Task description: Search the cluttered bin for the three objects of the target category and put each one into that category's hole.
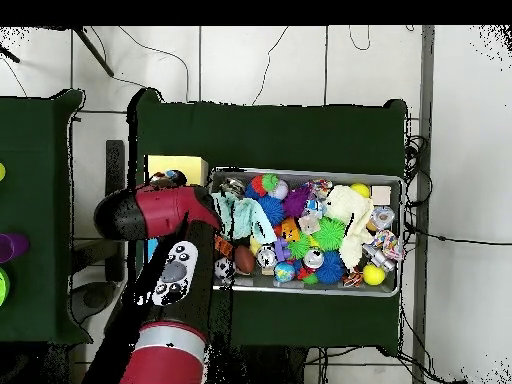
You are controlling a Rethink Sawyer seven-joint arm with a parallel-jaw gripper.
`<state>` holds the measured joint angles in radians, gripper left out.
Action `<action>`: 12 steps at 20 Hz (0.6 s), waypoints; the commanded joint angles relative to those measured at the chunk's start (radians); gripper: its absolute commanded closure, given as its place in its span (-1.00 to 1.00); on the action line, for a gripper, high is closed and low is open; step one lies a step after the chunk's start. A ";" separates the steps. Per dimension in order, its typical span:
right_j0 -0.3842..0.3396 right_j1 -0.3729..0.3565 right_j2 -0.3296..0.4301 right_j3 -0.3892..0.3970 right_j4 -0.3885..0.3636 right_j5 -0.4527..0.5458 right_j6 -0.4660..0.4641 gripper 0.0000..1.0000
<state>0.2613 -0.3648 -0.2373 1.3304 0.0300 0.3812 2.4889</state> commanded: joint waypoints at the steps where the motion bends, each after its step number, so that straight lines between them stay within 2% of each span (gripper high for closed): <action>1: 0.033 0.136 0.035 0.060 -0.035 0.054 0.072 1.00; 3: 0.019 0.132 0.051 0.064 -0.041 0.056 0.040 1.00; 6: 0.034 0.098 0.037 0.101 -0.038 0.054 0.054 1.00; 10: 0.005 -0.112 0.073 0.210 0.011 0.249 0.006 1.00; 12: -0.021 -0.146 0.096 0.218 0.026 0.308 -0.016 1.00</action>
<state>0.2838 -0.4048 -0.2588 1.3575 0.0319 0.4197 2.4889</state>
